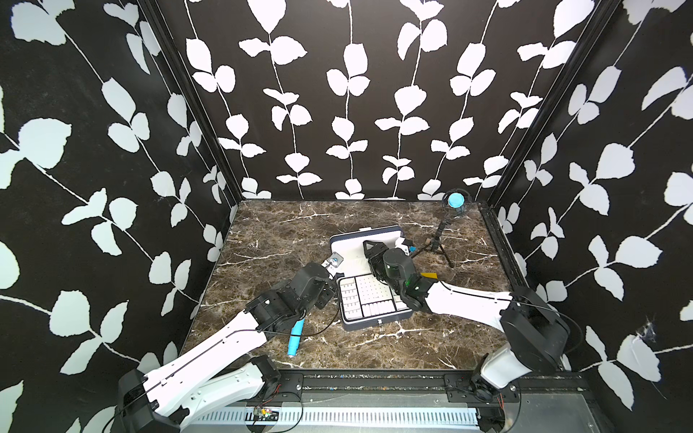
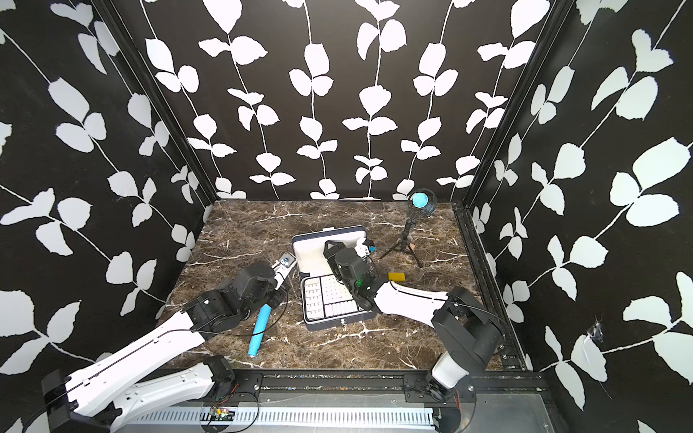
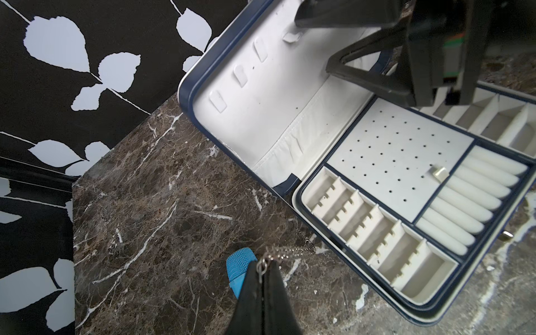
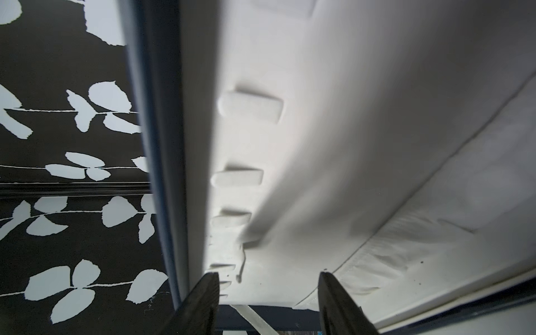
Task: Put jewelry chain into jewelry box
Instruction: Open the fastener on the jewelry box.
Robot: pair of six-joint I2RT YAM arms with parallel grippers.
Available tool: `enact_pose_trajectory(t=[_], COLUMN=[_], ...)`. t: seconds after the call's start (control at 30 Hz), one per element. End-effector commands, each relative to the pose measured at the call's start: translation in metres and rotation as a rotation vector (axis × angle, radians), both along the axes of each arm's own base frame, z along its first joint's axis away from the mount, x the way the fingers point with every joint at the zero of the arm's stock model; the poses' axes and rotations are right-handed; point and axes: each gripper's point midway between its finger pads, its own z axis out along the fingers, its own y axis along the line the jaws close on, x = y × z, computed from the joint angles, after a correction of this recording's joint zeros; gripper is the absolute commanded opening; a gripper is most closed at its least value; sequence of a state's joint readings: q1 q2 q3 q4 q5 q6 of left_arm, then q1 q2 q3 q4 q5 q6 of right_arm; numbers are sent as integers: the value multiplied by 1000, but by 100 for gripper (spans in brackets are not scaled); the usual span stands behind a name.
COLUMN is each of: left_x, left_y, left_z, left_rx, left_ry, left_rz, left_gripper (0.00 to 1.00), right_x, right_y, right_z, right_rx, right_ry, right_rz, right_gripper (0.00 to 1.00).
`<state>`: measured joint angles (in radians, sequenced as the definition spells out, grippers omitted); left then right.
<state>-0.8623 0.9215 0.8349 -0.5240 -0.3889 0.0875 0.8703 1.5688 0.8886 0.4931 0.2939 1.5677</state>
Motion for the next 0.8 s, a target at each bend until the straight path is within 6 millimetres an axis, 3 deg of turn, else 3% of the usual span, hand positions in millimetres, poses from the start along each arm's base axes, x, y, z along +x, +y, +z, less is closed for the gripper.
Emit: enact_pose_trajectory(t=[0.0,0.2,0.3,0.4,0.53,0.77], left_x=[1,-1,-4,-9,-14,-25], left_y=[1,3,8,14,20,19], left_z=[5,12,24,38,67,117], left_rx=[-20,-27,-31,-43,-67,-79], left_ry=[-21,-22,-29,-41,-66,-103], left_rz=[0,4,10,12,7,-75], left_gripper=[1,1,1,0,0,0], right_x=[-5,-18,-38,-60,-84,-116], right_y=[-2,-5,-14,-30,-45,-33], right_z=[7,29,48,51,59,86], right_rx=[-18,-99,-290,-582,-849,-941], right_ry=[-22,-113,-246,-392,-644,-957], right_rz=[15,95,224,361,500,664], right_gripper=[59,62,66,67,66,65])
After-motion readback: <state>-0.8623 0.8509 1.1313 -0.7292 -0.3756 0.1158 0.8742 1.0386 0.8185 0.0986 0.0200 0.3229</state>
